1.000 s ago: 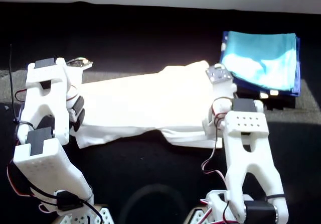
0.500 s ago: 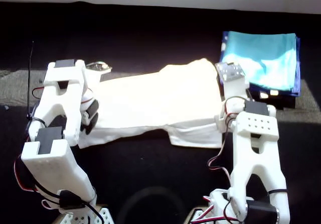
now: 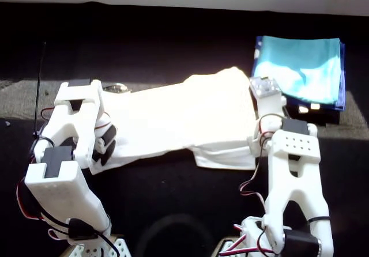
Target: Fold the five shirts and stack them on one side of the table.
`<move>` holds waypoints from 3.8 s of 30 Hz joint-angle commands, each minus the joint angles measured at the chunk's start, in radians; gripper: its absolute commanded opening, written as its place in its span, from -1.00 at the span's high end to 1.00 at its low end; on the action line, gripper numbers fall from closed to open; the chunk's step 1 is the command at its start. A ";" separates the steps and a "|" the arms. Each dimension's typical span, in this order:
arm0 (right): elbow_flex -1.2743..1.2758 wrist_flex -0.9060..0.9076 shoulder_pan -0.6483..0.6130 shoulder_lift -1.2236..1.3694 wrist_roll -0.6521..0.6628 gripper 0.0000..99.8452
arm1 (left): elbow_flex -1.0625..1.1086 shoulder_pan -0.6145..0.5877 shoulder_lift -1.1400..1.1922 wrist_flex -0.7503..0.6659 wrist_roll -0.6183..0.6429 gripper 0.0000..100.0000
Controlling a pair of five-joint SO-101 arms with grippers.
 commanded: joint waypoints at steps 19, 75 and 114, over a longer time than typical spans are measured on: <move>-0.147 0.143 -0.074 -0.050 0.006 0.60 | -0.312 -0.151 -0.053 0.184 -0.003 0.69; -2.123 0.739 -0.211 1.271 -0.328 0.98 | -1.500 -0.240 0.697 0.307 0.206 0.98; -0.627 0.232 -0.631 0.705 -0.290 0.98 | -0.254 -0.348 0.070 -0.129 0.078 0.98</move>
